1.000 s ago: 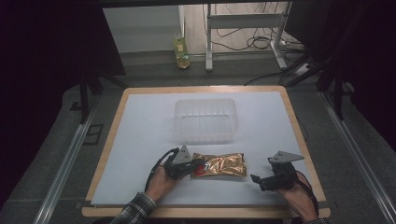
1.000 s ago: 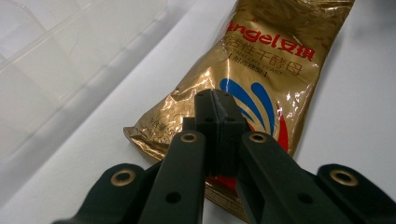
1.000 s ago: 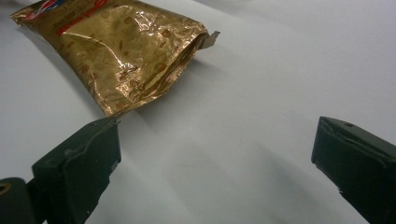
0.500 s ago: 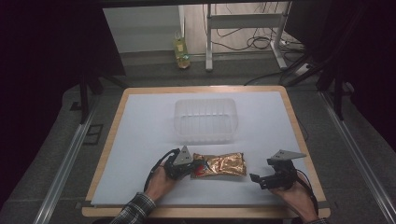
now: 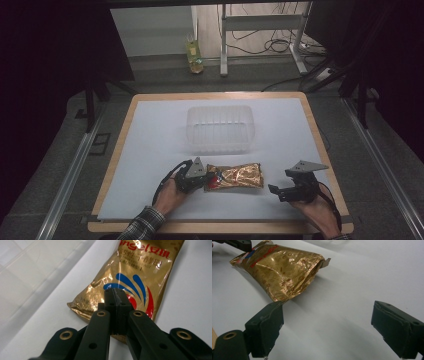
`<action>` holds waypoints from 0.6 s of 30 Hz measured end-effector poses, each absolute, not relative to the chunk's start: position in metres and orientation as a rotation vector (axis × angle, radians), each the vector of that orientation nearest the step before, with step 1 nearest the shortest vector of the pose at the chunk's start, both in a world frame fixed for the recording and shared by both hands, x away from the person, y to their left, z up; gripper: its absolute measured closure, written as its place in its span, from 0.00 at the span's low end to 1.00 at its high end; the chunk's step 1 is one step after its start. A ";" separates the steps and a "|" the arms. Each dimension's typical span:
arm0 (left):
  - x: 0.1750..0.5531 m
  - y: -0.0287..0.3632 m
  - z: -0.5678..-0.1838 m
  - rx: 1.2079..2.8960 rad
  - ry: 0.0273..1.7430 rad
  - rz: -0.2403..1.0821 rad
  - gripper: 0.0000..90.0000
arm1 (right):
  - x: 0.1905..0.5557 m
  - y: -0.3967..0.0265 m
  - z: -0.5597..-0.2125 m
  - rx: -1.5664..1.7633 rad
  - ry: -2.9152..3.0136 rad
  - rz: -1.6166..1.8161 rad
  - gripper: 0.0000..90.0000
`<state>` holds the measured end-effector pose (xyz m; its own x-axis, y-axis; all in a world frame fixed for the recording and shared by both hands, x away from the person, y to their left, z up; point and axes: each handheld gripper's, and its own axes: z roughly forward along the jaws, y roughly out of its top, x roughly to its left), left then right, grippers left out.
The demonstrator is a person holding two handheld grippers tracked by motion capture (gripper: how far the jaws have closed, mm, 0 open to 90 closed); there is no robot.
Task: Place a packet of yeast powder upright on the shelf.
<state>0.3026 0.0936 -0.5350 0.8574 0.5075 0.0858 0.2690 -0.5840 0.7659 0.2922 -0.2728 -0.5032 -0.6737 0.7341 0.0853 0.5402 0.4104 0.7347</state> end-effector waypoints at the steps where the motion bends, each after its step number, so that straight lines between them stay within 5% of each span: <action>1: 0.303 0.094 -0.536 2.232 0.563 0.386 1.00 | 0.292 -0.273 -0.503 1.121 2.417 1.119 0.14; 18: 0.304 0.093 -0.542 2.276 0.596 0.390 1.00 | 0.296 -0.267 -0.498 1.214 2.458 1.180 0.21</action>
<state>0.3036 0.0928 -0.5418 0.8460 0.5241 0.0980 0.2995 -0.6193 0.7257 0.2961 -0.2673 -0.4985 -0.6585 0.7280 0.1908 0.6042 0.3603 0.7108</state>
